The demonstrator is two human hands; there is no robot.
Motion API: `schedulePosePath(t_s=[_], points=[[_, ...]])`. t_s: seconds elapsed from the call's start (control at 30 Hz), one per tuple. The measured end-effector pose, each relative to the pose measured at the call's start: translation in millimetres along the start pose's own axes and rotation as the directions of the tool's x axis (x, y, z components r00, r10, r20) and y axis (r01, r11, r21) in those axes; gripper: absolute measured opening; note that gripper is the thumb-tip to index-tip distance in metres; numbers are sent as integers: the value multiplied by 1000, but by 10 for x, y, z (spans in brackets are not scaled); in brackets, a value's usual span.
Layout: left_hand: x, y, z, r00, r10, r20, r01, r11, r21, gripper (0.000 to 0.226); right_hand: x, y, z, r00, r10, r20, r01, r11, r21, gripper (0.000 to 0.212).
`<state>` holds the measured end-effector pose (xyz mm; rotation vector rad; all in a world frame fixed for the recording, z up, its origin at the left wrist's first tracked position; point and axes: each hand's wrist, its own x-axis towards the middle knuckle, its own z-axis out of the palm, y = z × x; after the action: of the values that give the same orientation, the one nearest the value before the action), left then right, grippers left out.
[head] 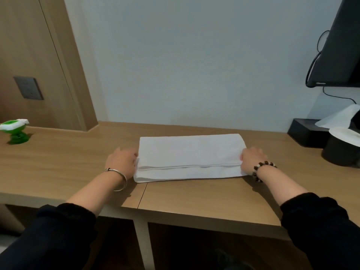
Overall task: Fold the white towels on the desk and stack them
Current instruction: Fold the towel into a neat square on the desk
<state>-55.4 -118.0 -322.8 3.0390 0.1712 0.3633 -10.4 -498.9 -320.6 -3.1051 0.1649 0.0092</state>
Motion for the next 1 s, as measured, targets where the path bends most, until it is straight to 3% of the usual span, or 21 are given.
schedulePosePath(t_s=[0.13,0.2,0.27,0.4,0.6,0.9,1.0], points=[[-29,335,17,957,214,-194,-249,952,-176,24,-85,-244,-49,946,-220,-239,279,927,252,28],[-41,527,48,945,303,-122,-325,910,-256,24,-143,-437,-57,892,-378,-247,441,843,306,26],[-34,632,102,954,300,-12,-290,911,-294,27,-186,-591,-19,861,-486,-150,508,819,267,28],[-14,619,189,976,215,27,-194,924,-328,21,-181,-657,71,855,-491,-166,516,838,179,24],[-37,599,209,983,182,-9,-170,895,-413,14,-164,-666,47,877,-434,-207,479,829,289,13],[11,586,107,974,226,-16,-219,924,-313,18,-112,-645,-8,898,-411,-157,440,844,305,16],[21,587,99,978,208,-4,-198,923,-330,17,-123,-656,-43,890,-434,-141,456,858,235,16]])
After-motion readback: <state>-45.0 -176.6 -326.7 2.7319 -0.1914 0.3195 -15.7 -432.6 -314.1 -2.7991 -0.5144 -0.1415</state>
